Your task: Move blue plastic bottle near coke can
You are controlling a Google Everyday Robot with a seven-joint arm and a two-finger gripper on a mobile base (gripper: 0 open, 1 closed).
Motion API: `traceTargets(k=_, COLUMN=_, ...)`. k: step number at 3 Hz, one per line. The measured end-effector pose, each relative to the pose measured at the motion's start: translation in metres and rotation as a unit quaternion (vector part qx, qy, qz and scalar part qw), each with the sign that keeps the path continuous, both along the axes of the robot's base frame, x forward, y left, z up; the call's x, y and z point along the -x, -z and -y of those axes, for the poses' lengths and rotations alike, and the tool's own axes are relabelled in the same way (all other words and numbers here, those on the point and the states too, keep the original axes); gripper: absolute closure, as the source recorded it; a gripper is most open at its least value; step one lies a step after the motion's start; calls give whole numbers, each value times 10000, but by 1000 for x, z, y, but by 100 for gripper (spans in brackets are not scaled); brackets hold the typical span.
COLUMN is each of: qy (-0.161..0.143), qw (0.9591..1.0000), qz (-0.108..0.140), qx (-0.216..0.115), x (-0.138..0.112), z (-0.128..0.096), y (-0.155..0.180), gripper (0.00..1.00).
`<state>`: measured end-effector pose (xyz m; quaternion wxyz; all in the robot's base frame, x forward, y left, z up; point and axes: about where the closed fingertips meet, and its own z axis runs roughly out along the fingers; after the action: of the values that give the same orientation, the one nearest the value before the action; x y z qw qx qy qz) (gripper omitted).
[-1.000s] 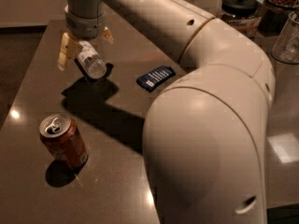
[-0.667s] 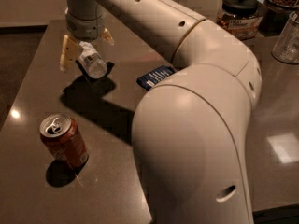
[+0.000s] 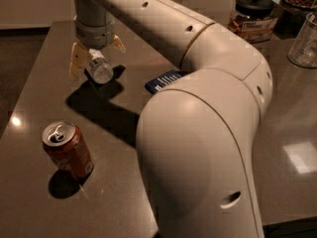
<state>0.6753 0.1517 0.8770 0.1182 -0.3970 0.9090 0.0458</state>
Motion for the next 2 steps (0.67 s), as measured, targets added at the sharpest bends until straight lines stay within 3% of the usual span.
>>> traceTargets(k=1, qy=61, qw=10000, qz=-63, qx=47, x=0, z=2, y=9, gripper=0)
traceTargets(k=2, qy=62, qw=9999, qz=-96, qx=29, x=1, z=0, y=12, gripper=17)
